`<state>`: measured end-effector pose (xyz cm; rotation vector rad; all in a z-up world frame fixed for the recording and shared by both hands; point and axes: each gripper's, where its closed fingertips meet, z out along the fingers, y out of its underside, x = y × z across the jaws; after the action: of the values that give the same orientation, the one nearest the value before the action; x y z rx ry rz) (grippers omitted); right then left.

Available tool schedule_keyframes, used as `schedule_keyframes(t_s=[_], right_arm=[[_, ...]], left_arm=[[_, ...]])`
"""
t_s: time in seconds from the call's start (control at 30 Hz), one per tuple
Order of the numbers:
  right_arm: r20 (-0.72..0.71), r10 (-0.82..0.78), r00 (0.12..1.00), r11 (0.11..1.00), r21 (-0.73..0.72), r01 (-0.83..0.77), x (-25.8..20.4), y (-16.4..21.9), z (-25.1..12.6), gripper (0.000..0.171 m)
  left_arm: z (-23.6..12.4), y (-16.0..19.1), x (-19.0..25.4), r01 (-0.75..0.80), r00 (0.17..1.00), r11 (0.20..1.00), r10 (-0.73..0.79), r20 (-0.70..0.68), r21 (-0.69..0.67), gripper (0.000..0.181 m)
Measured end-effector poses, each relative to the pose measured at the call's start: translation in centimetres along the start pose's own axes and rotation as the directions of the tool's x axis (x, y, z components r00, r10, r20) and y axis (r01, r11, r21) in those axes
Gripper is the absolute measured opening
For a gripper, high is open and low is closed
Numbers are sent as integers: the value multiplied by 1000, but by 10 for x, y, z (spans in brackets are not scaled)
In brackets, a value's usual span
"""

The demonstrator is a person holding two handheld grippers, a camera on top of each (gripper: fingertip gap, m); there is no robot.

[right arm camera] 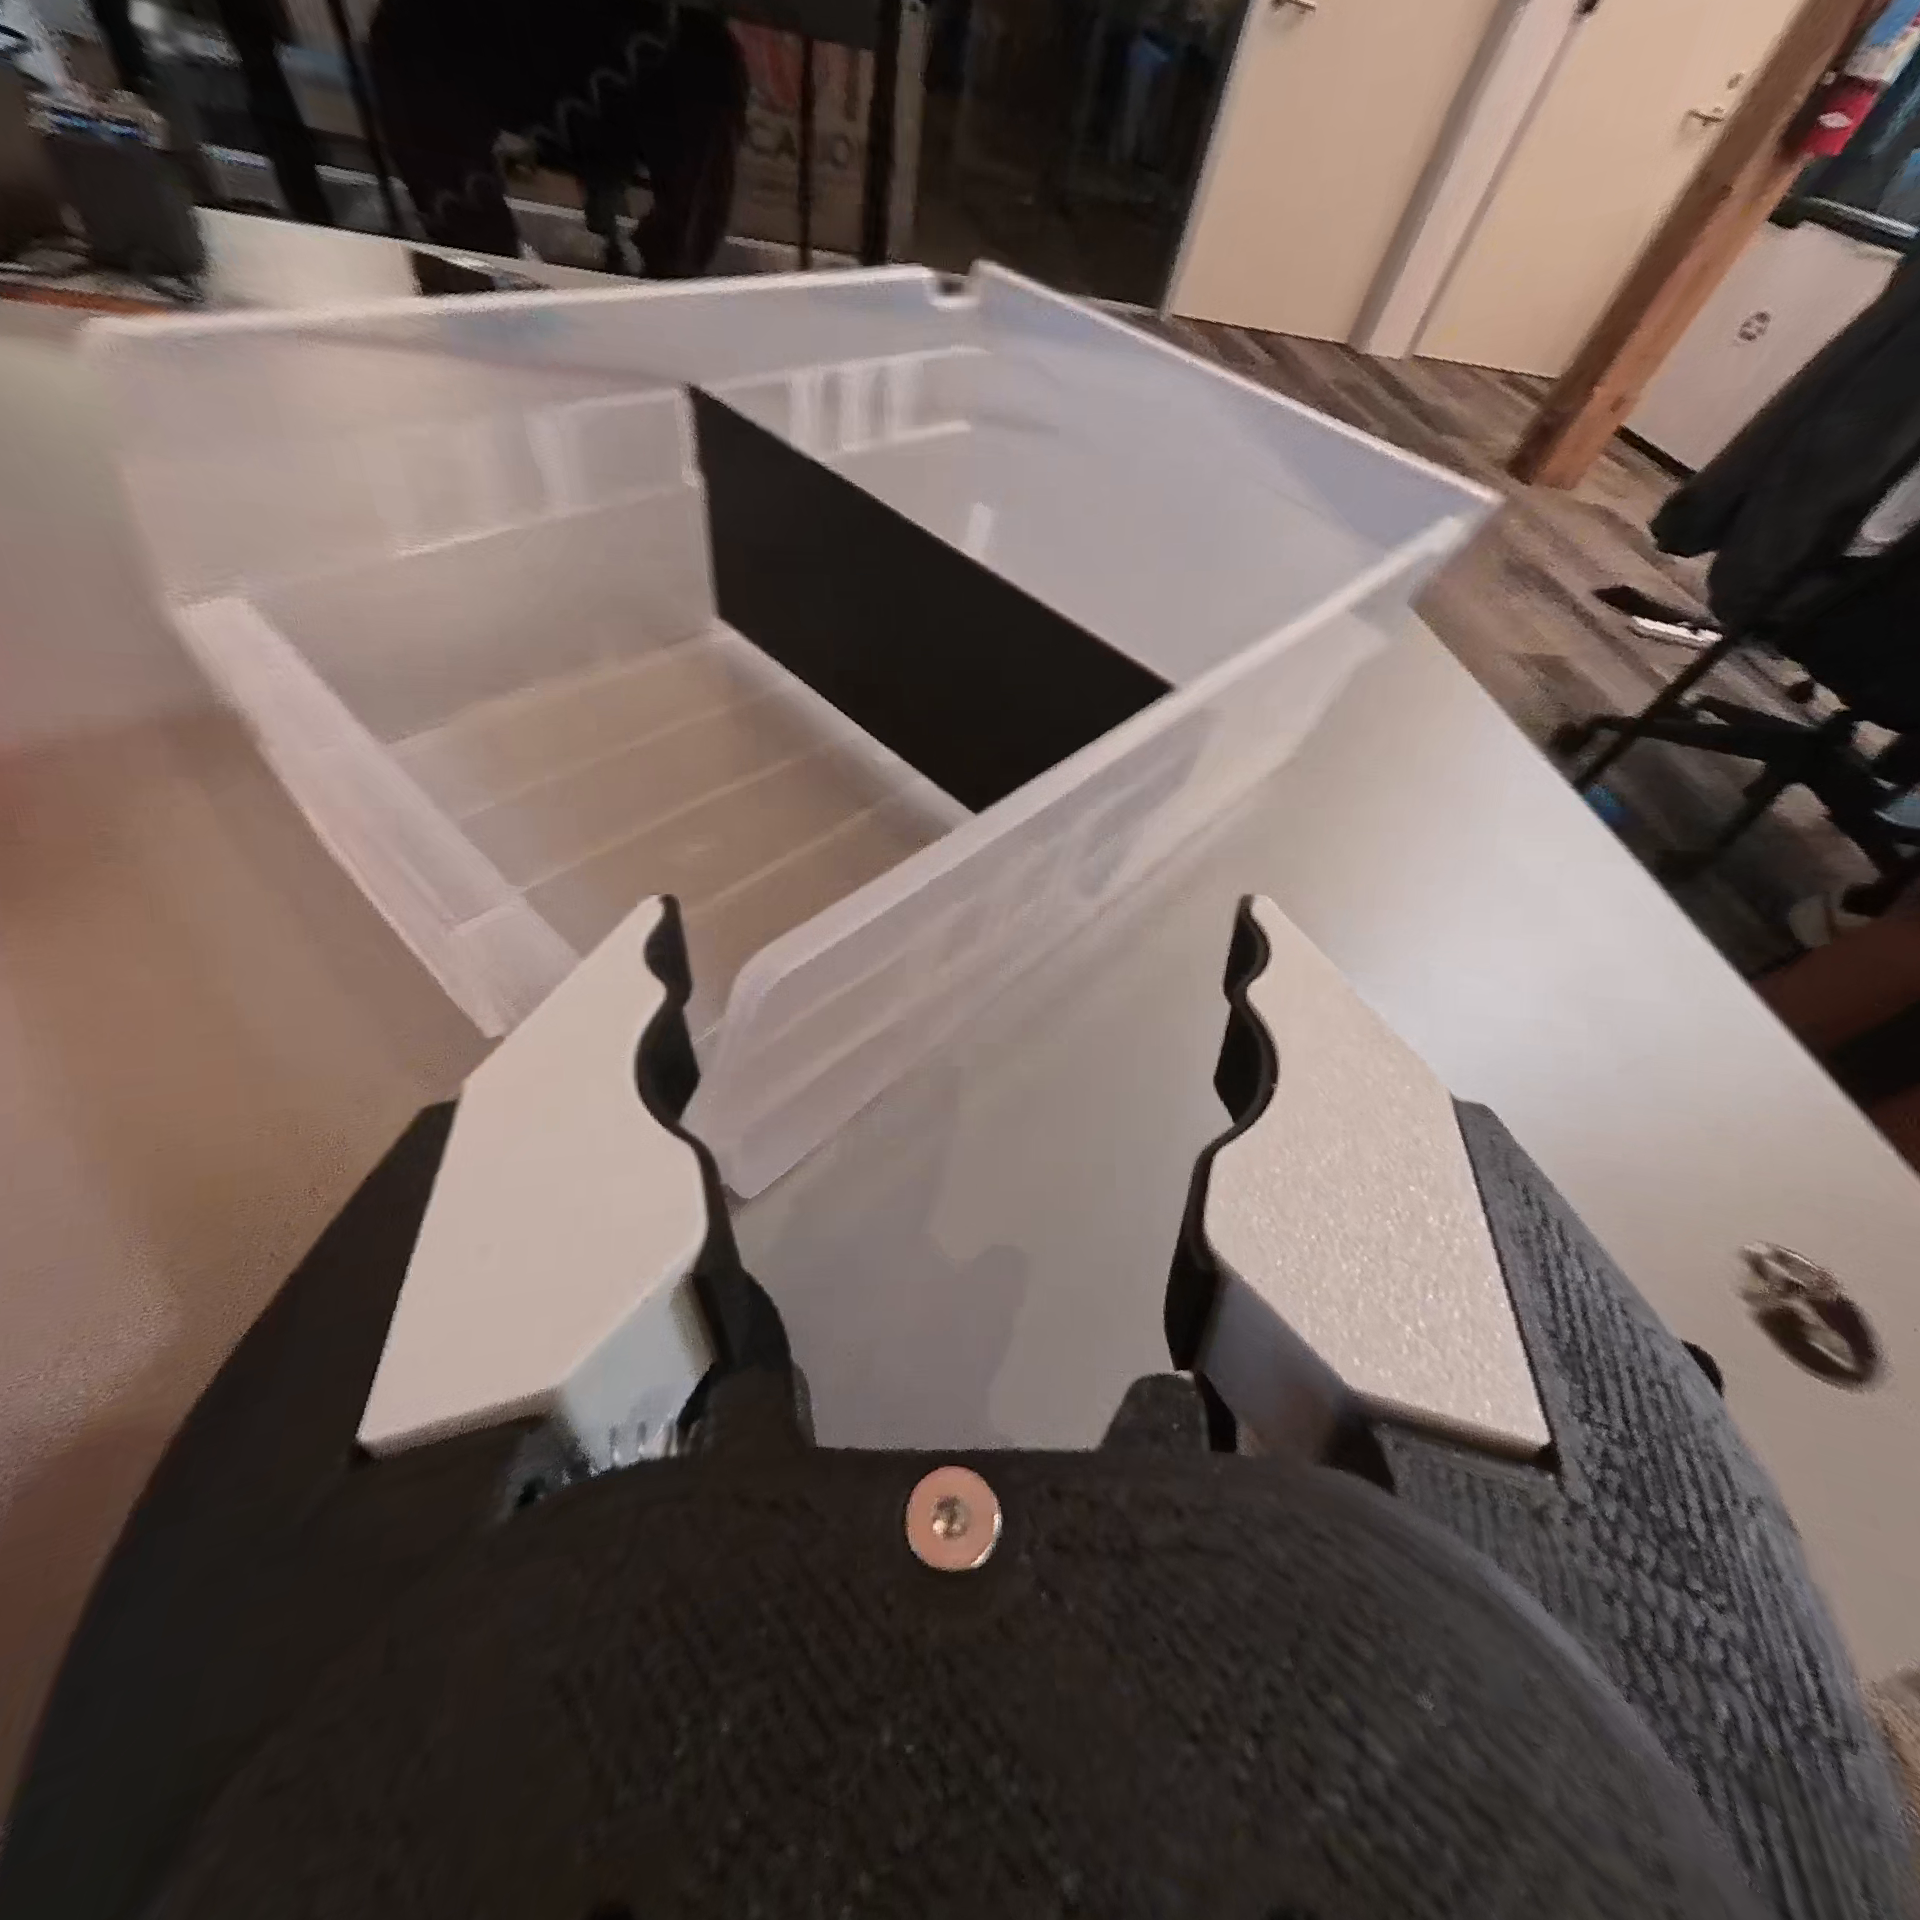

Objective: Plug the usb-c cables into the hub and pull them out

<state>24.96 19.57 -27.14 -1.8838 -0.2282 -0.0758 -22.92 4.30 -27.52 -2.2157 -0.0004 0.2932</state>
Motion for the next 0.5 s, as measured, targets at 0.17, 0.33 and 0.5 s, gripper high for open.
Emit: schedule_keyframes(t_s=[0.17, 0.33, 0.5], right_arm=[[11, 34, 999, 998, -47, -33, 40, 12, 6, 25], [-35, -20, 999, 991, -130, 15, 82, 20, 14, 8], [51, -20, 998, 982, -185, 29, 103, 28, 8, 6]], left_arm=[[9, 10, -19, 1, 999, 1000, -2, -35, -29, 31], [11, 13, -43, 70, 995, 998, -70, -68, 3, 4], [4, 29, -89, 147, 989, 989, -147, -15, 3, 4]])
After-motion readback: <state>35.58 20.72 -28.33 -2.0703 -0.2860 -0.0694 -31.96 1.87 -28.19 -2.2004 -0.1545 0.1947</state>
